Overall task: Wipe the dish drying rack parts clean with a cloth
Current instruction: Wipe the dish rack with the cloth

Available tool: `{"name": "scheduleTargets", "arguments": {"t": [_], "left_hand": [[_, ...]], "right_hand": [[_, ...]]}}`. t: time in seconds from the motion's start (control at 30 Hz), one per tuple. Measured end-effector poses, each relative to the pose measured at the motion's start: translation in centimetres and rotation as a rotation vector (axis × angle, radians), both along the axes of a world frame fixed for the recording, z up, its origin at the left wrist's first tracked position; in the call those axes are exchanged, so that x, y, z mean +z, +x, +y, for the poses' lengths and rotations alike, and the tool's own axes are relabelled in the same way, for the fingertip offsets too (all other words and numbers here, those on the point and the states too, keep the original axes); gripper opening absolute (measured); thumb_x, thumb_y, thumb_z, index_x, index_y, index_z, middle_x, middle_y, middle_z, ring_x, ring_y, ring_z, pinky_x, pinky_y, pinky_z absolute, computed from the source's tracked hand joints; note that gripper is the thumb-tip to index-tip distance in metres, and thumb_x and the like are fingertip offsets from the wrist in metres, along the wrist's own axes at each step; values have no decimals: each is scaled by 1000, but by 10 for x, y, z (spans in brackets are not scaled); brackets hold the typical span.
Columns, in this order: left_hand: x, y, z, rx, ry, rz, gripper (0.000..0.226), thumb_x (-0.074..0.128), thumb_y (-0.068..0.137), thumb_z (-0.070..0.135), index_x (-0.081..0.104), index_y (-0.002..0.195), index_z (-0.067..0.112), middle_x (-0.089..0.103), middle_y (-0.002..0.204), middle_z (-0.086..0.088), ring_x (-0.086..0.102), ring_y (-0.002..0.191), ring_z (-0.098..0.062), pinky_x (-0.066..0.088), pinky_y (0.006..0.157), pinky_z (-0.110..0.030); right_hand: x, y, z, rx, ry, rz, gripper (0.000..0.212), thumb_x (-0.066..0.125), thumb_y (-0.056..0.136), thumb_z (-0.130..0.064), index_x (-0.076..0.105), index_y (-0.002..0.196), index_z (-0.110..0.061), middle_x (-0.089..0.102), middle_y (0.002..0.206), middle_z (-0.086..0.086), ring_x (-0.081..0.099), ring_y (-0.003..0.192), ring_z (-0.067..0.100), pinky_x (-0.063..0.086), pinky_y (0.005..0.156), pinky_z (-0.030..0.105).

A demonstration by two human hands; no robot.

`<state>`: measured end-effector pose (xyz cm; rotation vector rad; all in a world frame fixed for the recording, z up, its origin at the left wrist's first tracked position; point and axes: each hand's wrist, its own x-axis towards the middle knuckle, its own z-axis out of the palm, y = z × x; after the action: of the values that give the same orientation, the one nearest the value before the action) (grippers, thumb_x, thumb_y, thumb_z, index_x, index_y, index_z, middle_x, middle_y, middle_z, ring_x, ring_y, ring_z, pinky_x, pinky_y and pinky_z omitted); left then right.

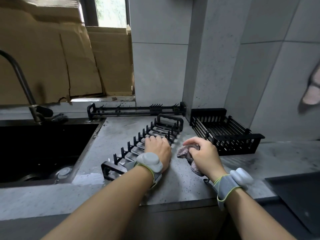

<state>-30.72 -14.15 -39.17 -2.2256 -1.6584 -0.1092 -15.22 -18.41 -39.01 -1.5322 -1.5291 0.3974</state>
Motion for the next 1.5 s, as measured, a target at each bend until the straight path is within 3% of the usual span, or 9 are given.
{"name": "scheduleTargets", "arguments": {"t": [0.23, 0.4, 0.57, 0.63, 0.7, 0.8, 1.0, 1.33, 1.5], "left_hand": [[29, -32, 6, -36, 23, 155, 8, 47, 88, 17, 47, 91, 11, 56, 92, -9, 47, 82, -21, 41, 78, -37], [67, -76, 11, 16, -136, 122, 48, 67, 80, 43, 46, 114, 18, 55, 114, -5, 51, 108, -29, 40, 88, -39], [86, -115, 14, -63, -324, -57, 63, 70, 73, 47, 50, 127, 21, 63, 122, -3, 60, 108, -28, 54, 91, -43], [88, -126, 7, -111, -324, -63, 63, 71, 73, 43, 51, 129, 23, 63, 121, -1, 61, 107, -25, 54, 89, -40], [89, -135, 2, -142, -320, -62, 63, 71, 74, 43, 51, 131, 24, 63, 122, 2, 61, 108, -23, 53, 89, -37], [99, -146, 0, -149, -358, -102, 66, 65, 73, 49, 51, 133, 28, 65, 124, 6, 62, 109, -19, 53, 92, -37], [126, -164, 5, -193, -524, -236, 54, 62, 92, 37, 47, 143, 28, 56, 138, 6, 57, 118, -14, 45, 103, -30], [120, -173, 24, -279, -498, -212, 59, 70, 90, 37, 45, 143, 32, 64, 122, 9, 62, 108, -13, 49, 100, -36], [108, -180, 21, -307, -397, -208, 64, 67, 90, 48, 42, 147, 30, 57, 135, 5, 55, 119, -14, 46, 104, -36]], "right_hand": [[5, -10, 3, 77, 16, -123, 33, 54, 85, -5, 71, 90, -33, 65, 96, -15, 60, 95, 9, 48, 87, 28], [23, -29, 15, 109, 46, -231, 31, 53, 85, -10, 68, 101, -31, 65, 100, -11, 60, 98, 14, 49, 87, 33], [35, -62, 27, 247, 152, -687, 49, 52, 87, -17, 48, 135, -24, 63, 109, -4, 55, 105, 20, 49, 88, 37], [35, -82, 32, 235, 254, -857, 39, 56, 85, -18, 56, 124, -20, 62, 98, 0, 56, 91, 25, 49, 76, 37], [35, -98, 35, 177, 342, -1011, 17, 67, 77, -20, 65, 95, -20, 57, 83, 1, 53, 74, 24, 40, 63, 33], [44, -107, 40, 172, 428, -1136, 11, 73, 73, -21, 63, 77, -19, 53, 76, 1, 48, 68, 23, 31, 59, 32], [84, -110, 48, 240, 462, -1198, 9, 69, 74, -27, 68, 80, -20, 57, 82, 2, 52, 74, 25, 37, 61, 34], [74, -110, 52, 235, 379, -1229, 9, 70, 70, -26, 64, 69, -19, 56, 76, 0, 51, 69, 25, 39, 59, 33], [69, -103, 50, 267, 283, -1048, 20, 52, 91, -30, 63, 106, -22, 57, 103, -2, 52, 97, 24, 44, 83, 38]]}}
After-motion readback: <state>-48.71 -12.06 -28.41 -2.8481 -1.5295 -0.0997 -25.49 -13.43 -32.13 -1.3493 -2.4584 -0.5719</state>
